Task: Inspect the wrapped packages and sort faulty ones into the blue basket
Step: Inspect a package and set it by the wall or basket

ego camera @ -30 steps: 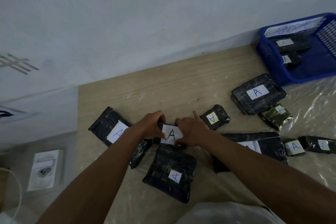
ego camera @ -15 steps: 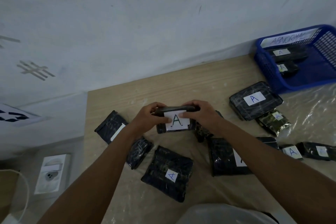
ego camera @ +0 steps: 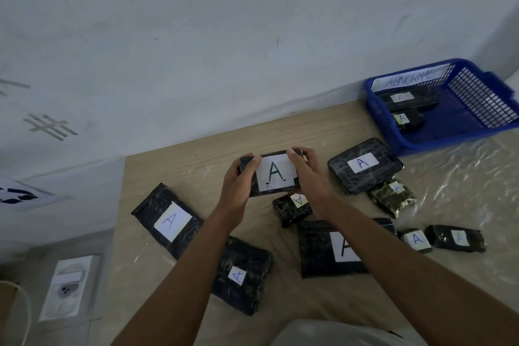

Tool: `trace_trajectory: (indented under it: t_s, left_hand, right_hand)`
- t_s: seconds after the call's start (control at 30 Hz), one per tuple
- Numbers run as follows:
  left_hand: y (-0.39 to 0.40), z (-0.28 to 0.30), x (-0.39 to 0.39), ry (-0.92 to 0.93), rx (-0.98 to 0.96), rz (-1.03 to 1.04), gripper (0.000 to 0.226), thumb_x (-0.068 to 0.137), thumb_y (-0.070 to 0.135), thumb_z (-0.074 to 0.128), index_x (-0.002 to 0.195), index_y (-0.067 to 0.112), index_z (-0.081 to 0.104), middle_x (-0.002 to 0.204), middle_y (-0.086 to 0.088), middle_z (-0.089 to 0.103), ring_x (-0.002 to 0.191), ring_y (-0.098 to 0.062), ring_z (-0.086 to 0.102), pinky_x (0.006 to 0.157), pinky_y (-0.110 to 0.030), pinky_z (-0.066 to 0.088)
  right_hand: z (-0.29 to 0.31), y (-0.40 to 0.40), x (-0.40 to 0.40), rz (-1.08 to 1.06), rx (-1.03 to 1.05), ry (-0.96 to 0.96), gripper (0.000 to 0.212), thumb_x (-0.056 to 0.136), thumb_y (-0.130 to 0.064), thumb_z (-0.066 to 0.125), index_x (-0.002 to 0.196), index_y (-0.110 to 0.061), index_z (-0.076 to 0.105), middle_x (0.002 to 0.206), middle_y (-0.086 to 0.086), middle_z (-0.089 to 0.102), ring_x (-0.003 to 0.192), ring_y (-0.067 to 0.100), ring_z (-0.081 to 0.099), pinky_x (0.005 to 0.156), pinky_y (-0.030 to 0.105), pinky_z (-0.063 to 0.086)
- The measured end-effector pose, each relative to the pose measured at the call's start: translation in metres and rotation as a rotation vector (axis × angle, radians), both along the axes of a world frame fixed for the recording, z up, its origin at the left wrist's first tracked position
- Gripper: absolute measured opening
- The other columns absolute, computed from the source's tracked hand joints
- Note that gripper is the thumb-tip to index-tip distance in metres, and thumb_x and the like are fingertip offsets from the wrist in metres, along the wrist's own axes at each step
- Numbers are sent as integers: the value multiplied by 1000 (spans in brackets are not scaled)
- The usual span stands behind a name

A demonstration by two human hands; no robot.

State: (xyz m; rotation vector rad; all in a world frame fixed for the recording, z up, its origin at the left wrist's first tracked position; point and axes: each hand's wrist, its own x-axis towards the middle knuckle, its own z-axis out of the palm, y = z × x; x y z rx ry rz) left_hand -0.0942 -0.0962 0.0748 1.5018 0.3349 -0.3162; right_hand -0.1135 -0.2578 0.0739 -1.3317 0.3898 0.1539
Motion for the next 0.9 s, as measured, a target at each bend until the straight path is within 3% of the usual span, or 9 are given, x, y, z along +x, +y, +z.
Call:
trace_trajectory:
  t_s: [0.17,0.37,0.5,0.63,0.77,0.83,0.9]
  left_hand:
    - [-14,13,-6,-86,28,-95,28,103,33,60,124,14,61,112,-10,70,93,-19,73,75,-32,61]
    - [-30,21,-10,-156,40,-3,11,103,19,59,111,18,66,106,-9,73,89,-18,72,70,-27,60]
    - [-31,27,-6,-117,15,46,11,103,18,60,106,20,70,102,-7,76,90,-22,73,74,-34,60]
    - [-31,32,-4,-86,-40,30,13,100,19,62,112,19,68,109,-10,76,100,-29,73,84,-42,60]
    - [-33,36,-10,-153,-57,-54,27,98,9,64,123,18,64,115,-8,73,103,-21,72,82,-30,59]
    - [-35,37,-11,-159,-44,-24,26,98,6,62,120,19,65,111,-5,74,101,-19,72,82,-29,59]
    - [-36,40,-11,-120,-68,14,20,98,4,60,112,16,66,106,-5,73,95,-17,72,80,-28,57]
  right_hand:
    - [7,-16,-1,-15,-40,-23,35,103,-37,61,127,-13,50,96,9,63,73,14,67,63,31,60]
    - [11,-24,0,-21,-141,-78,27,101,-45,62,112,-21,55,95,10,65,81,22,66,74,46,59]
    - [16,-35,-3,64,19,-72,29,103,-35,61,125,-19,54,97,2,68,82,15,69,75,34,61]
    - [18,-36,-3,59,-67,-84,33,102,-29,64,132,-19,52,115,11,70,99,24,71,90,45,62]
    - [21,-36,0,-30,39,-56,36,100,-28,67,133,-17,55,118,16,70,100,29,73,87,47,63]
    - [25,-37,-2,-12,88,-73,38,101,-27,67,136,-18,53,116,13,71,97,27,72,80,39,61]
    - [25,-39,-7,38,137,-102,47,101,-25,66,144,-26,45,120,11,69,101,24,71,82,36,59]
